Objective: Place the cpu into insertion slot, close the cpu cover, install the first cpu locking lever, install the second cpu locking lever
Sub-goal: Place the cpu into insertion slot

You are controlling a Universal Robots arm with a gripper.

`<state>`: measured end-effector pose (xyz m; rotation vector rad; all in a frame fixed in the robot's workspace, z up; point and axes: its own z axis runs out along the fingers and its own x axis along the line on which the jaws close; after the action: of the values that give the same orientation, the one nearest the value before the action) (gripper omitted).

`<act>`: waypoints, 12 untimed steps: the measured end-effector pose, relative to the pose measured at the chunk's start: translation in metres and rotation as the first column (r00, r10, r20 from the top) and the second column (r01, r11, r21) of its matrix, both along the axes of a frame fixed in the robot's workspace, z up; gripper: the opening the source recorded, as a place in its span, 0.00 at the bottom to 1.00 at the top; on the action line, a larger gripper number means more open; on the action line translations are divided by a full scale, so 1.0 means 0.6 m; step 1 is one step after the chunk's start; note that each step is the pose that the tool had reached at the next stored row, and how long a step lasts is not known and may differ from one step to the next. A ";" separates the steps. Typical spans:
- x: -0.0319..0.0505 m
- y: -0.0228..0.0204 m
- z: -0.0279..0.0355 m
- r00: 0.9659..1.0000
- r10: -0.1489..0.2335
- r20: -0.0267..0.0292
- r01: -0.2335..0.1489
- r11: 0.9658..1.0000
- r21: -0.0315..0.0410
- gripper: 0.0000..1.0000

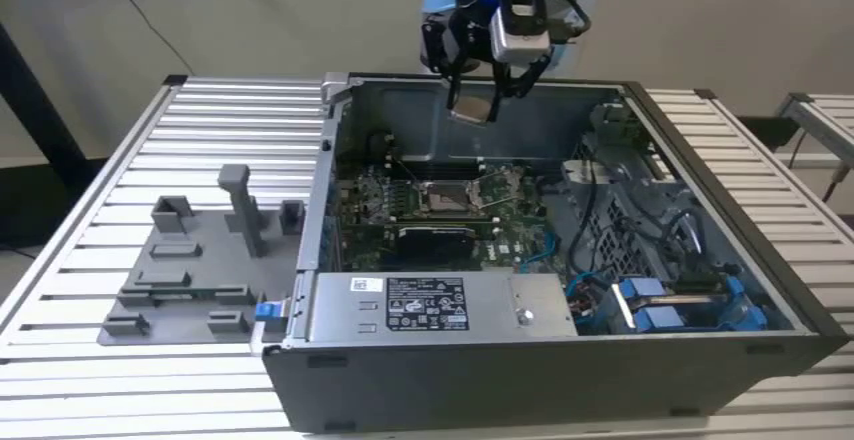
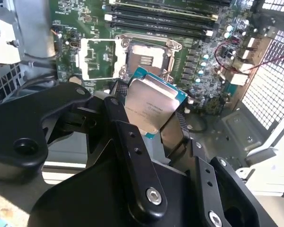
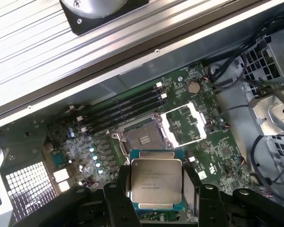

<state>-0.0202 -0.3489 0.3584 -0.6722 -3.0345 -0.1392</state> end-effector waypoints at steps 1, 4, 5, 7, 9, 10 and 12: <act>0.000 0.0000 -0.001 1.000 -0.004 -0.002 0.004 1.000 0.000 0.54; 0.000 0.0001 -0.002 1.000 -0.015 -0.006 0.015 1.000 0.000 0.54; 0.000 0.0001 -0.003 1.000 -0.019 -0.007 0.019 1.000 0.000 0.54; 0.000 0.0001 -0.003 1.000 -0.025 -0.008 0.025 1.000 0.000 0.54; 0.000 0.0003 -0.004 0.999 -0.031 -0.009 0.031 1.000 0.000 0.54; 0.000 0.0005 -0.005 0.999 -0.035 -0.010 0.035 0.999 0.000 0.54; 0.000 0.0008 -0.006 0.999 -0.046 -0.010 0.046 0.999 0.000 0.54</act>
<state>-0.0202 -0.3484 0.3549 -0.7405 -3.0105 -0.1367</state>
